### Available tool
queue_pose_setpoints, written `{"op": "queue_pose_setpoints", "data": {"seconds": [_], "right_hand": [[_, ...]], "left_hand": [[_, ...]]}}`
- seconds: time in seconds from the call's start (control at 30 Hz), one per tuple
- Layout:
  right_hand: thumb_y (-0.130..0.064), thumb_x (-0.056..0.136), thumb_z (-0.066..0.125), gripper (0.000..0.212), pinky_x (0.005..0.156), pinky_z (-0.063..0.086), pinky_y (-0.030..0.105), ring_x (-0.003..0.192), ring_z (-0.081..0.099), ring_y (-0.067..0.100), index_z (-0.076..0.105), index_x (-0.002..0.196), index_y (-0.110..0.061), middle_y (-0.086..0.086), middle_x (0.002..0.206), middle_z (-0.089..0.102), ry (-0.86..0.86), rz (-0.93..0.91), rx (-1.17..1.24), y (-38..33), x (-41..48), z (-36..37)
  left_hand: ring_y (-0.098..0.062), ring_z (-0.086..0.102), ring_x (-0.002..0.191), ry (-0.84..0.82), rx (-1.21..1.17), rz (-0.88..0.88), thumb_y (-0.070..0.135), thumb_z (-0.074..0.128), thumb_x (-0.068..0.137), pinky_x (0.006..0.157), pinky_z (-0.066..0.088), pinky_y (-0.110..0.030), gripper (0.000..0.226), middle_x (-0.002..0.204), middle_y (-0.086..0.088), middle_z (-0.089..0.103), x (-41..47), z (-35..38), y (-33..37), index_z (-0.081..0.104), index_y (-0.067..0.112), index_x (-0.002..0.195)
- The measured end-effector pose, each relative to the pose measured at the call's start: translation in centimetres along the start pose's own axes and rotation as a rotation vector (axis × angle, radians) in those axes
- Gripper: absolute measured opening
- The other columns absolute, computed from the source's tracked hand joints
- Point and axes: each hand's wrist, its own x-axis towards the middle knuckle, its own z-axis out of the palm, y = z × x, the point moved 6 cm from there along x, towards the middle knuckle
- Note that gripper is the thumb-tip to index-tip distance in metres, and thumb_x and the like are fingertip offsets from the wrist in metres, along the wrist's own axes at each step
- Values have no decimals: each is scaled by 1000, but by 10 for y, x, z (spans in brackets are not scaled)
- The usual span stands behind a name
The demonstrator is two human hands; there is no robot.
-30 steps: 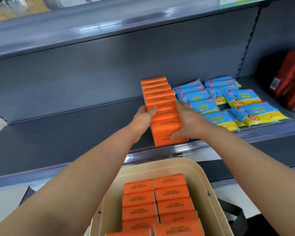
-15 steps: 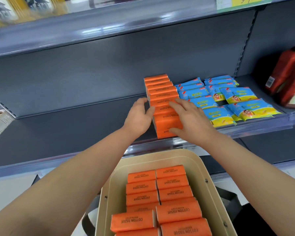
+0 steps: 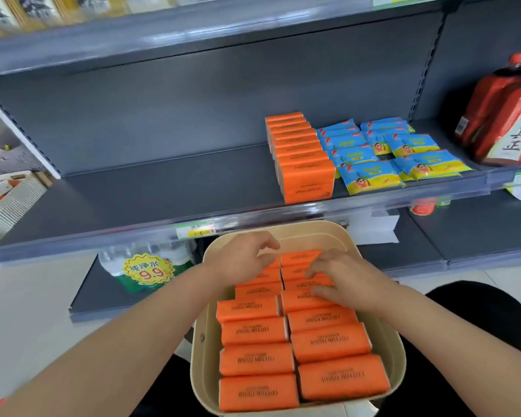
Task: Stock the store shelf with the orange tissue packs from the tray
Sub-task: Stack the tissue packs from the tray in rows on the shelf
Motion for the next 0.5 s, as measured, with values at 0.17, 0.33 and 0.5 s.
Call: {"op": "queue_pose_setpoints", "data": {"seconds": [0.17,0.33,0.5], "right_hand": [[-44,87,61,38,102,37,34,121,45,12,57,123,-33,-10,129,53,-72,49,-9,-2,-3,12],[-42,86,62,40,93,39,31,120,47,14,54,125,-35,-9,130,52,-111,100,-42,-4,4,19],[-35,95,49,31,93,43,33,116,52,18,53,126,-36,-7,131,56,-70,128,-60,-2,10,25]], "left_hand": [[-10,54,117,-58,57,-39,28,60,92,95,38,-20,31,125,7,61,-23,14,-14,59,22,122],[-16,52,120,-224,58,-95,28,64,90,100,42,-28,38,130,1,57,-33,28,-29,57,17,125],[-17,51,120,-307,65,-133,30,65,88,102,42,-30,43,133,0,56,-35,43,-38,55,18,128]]}}
